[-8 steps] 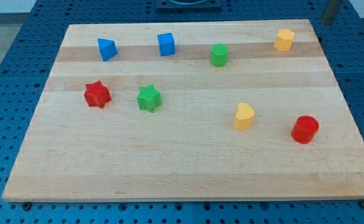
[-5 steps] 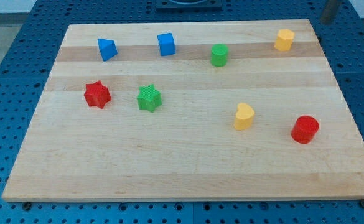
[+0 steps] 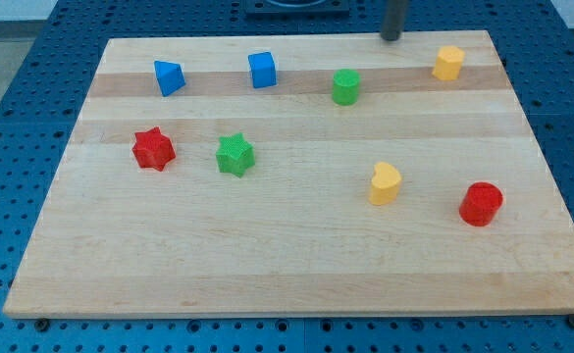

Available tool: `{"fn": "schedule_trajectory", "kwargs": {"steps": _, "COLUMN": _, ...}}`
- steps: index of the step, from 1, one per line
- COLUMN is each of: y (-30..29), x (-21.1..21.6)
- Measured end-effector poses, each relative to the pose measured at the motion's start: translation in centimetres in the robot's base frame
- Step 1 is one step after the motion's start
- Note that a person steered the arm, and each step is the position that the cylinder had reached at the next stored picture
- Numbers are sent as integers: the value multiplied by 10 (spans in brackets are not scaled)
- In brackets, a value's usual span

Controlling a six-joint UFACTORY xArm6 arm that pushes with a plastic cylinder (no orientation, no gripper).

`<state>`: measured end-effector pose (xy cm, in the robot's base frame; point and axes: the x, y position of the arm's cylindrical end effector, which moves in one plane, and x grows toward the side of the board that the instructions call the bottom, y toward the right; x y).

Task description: Point your arm to the green circle

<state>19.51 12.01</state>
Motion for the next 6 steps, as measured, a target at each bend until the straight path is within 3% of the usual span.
{"fn": "schedule_trajectory", "kwargs": {"steps": 5, "y": 15, "x": 2}}
{"fn": "schedule_trajectory", "kwargs": {"steps": 6, "y": -3, "x": 46}}
